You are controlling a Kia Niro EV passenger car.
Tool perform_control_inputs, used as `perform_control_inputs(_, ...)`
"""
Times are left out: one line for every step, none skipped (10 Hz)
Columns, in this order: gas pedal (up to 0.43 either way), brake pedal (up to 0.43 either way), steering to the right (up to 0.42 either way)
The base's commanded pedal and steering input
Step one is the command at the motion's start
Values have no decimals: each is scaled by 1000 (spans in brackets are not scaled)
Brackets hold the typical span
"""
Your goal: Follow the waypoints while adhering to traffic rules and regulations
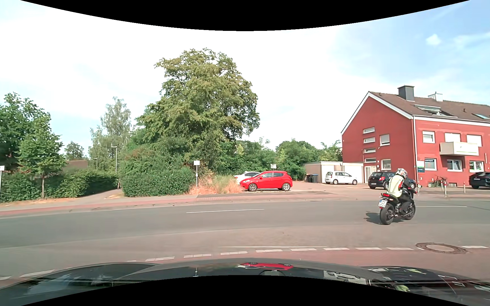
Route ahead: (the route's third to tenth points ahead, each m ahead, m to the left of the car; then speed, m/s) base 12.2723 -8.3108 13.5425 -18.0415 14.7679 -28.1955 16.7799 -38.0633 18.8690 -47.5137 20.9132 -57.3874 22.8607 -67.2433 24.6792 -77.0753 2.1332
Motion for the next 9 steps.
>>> perform_control_inputs(47, 0, 195)
perform_control_inputs(59, 0, 207)
perform_control_inputs(87, 0, 225)
perform_control_inputs(98, 0, 232)
perform_control_inputs(98, 0, 240)
perform_control_inputs(98, 0, 252)
perform_control_inputs(98, 0, 262)
perform_control_inputs(98, 0, 280)
perform_control_inputs(110, 0, 305)
